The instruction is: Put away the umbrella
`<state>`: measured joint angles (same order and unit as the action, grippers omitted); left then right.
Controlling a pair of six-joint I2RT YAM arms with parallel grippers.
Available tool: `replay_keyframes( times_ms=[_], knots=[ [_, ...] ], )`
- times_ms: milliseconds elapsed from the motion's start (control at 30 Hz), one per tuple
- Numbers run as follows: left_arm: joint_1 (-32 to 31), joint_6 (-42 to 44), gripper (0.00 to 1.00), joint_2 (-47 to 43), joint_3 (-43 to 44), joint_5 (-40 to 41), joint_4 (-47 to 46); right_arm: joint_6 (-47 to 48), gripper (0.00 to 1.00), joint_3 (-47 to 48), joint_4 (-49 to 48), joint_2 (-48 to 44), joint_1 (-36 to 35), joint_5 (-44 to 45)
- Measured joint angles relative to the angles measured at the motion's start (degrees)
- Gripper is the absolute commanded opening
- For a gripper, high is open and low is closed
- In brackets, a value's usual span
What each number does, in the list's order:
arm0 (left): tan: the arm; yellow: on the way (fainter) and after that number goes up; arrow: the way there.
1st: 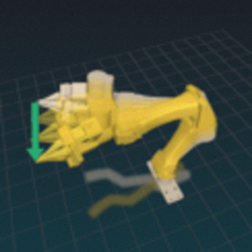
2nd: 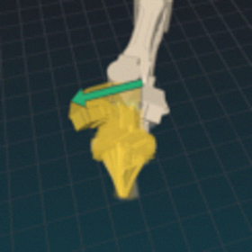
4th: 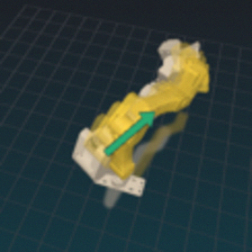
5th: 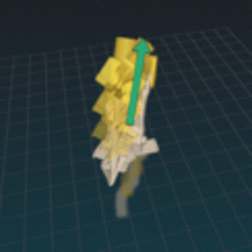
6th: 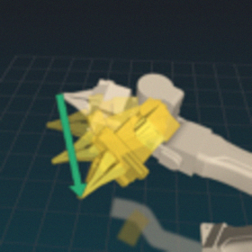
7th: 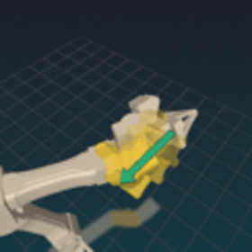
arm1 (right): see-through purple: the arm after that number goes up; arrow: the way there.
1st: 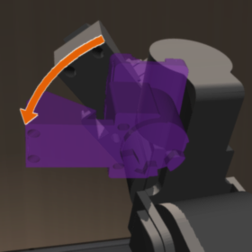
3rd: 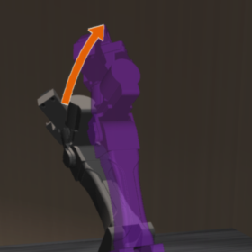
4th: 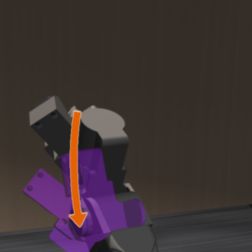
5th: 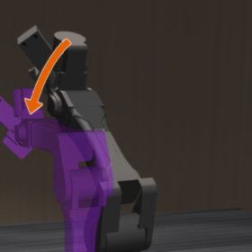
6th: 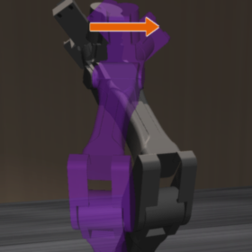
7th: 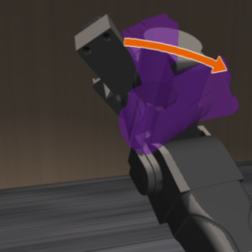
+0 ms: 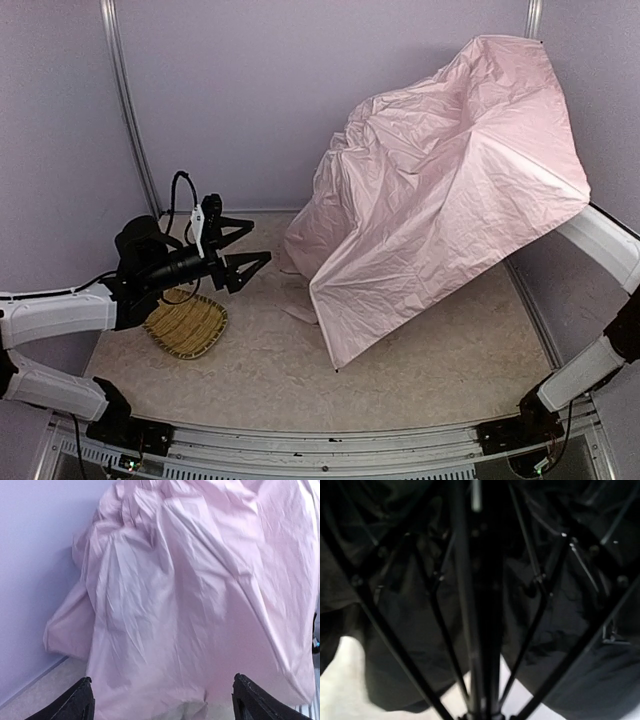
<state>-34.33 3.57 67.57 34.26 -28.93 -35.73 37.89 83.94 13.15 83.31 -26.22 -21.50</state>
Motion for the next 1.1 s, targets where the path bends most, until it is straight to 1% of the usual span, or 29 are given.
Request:
replay_keyframes(
  times_ms=[133, 200, 300, 400, 500, 633, 700, 733, 767, 833, 900, 967, 1000, 1033, 1100],
  knots=[
    [0.2, -5.6, 0.99, 4.6, 8.1, -0.6, -4.6, 0.0, 0.00, -5.7, -4.0, -0.9, -3.4, -1.9],
    [0.1, -8.5, 0.99, 8.0, 10.4, -1.3, -9.3, -1.6, 0.00, -8.9, -7.8, -1.2, -5.2, -3.6],
    [-0.1, -13.0, 0.99, 13.8, 11.5, -2.6, -16.1, -3.1, 0.00, -11.5, -11.0, -1.0, -8.8, -5.1],
    [-1.3, -15.4, 0.99, 19.3, 14.0, -3.8, -18.2, -4.0, 0.00, -11.7, -13.1, 0.4, -12.7, -6.2],
    [-3.2, -15.8, 0.99, 23.0, 18.2, -4.6, -18.7, -5.0, 0.00, -11.7, -14.8, 2.5, -15.1, -6.3],
    [-3.9, -17.1, 0.99, 23.9, 20.0, -4.5, -20.7, -5.9, 0.00, -11.3, -16.3, 5.4, -15.5, -6.4],
    [-4.3, -17.3, 0.96, 23.9, 20.0, -4.2, -21.8, -6.3, 0.00, -10.6, -16.6, 7.0, -15.9, -6.4],
    [-4.6, -17.1, 0.93, 23.9, 20.0, -3.7, -22.0, -6.5, 0.00, -10.3, -16.9, 7.8, -16.0, -6.4],
    [-5.1, -16.7, 0.88, 23.9, 20.0, -3.0, -22.1, -6.7, 0.00, -10.1, -16.9, 8.6, -16.0, -6.7],
    [-6.4, -15.7, 0.73, 23.9, 20.2, -1.3, -22.0, -7.2, 0.04, -9.4, -16.9, 10.4, -16.2, -7.3],
    [-7.4, -15.0, 0.59, 23.9, 20.3, 0.2, -21.9, -7.6, 0.09, -8.7, -17.0, 12.1, -16.5, -8.3],
    [-7.7, -14.2, 0.48, 23.9, 20.3, 0.5, -21.7, -8.9, 0.18, -8.5, -17.6, 13.2, -16.9, -8.8],
    [-7.7, -13.8, 0.42, 23.9, 20.3, 0.5, -21.6, -9.5, 0.25, -8.5, -17.8, 13.2, -16.9, -9.0],
    [-7.6, -13.7, 0.37, 23.9, 20.3, 0.4, -21.6, -9.9, 0.31, -8.5, -17.8, 13.2, -16.9, -9.2],
    [-7.5, -13.2, 0.28, 23.8, 20.3, -0.2, -21.7, -10.6, 0.49, -8.5, -17.9, 13.2, -17.0, -8.9]
  ],
)
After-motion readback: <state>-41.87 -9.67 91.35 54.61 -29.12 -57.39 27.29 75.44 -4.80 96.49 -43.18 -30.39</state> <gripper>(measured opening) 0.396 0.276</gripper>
